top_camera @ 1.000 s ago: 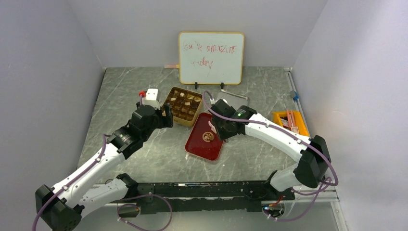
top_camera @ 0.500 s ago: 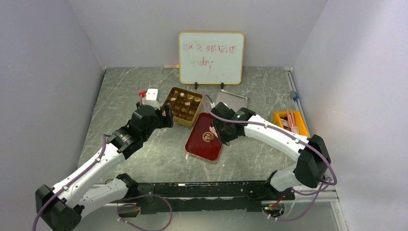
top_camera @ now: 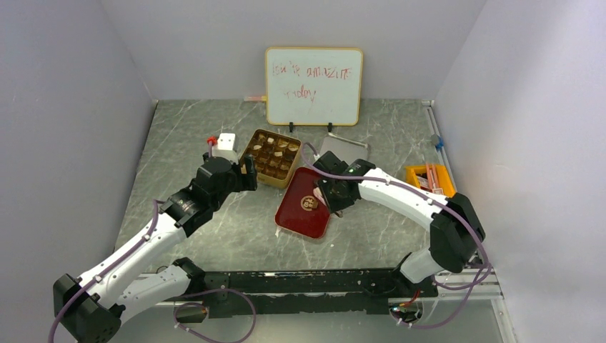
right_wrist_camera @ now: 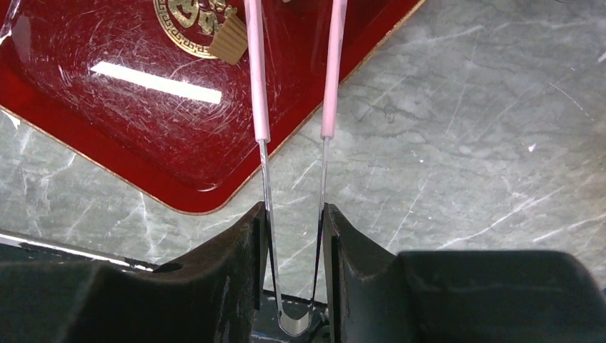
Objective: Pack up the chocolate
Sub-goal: Pick up the fake chocolate from the plate.
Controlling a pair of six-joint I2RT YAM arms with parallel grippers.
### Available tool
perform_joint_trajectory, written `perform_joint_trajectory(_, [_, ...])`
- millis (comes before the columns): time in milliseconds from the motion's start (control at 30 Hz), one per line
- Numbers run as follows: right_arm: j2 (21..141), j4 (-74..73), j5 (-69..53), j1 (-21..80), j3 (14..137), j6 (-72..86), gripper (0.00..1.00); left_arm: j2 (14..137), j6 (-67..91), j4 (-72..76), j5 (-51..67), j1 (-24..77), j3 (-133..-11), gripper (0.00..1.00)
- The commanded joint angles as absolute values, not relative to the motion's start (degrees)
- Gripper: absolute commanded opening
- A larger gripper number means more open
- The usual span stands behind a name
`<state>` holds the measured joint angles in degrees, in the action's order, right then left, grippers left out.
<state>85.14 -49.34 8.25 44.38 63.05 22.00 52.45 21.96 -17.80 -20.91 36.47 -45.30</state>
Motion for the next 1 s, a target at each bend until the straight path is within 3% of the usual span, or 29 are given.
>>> perform_joint_trajectory(0, [86.72, -46.28, 6.95, 43.91, 63.49, 20.16, 0.35, 52.51, 22.41, -16.16, -21.61, 36.64, -45.61, 0.84])
perform_joint_trajectory(167, [87.45, -46.65, 6.1, 43.88, 64.23, 19.91, 0.35, 52.08, 22.15, -16.14, -22.12, 36.65, -45.25, 0.84])
perform_joint_trajectory(267, [87.5, -47.03, 6.14, 43.86, 64.6, 19.79, 0.29, 51.91, 22.19, -15.91, -22.24, 36.64, -44.92, 0.84])
perform_joint_trajectory(367, [87.42, -48.21, 7.32, 43.87, 65.92, 20.11, 0.05, 52.11, 22.24, -15.84, -22.32, 36.65, -44.82, 0.84])
perform_joint_trajectory(400, [87.21, -48.7, 7.92, 43.88, 66.52, 20.14, 0.01, 52.12, 22.24, -15.76, -22.41, 36.61, -44.74, 0.84])
perform_joint_trajectory(733, [85.21, -51.0, 9.52, 44.03, 74.73, 20.76, 0.0, 52.21, 21.66, -16.19, -23.66, 36.64, -46.62, 0.84])
perform_joint_trajectory(967, [91.31, -49.02, 8.29, 43.96, 83.1, 19.54, 0.0, 51.41, 21.18, -17.92, -24.57, 36.65, -48.05, 0.84])
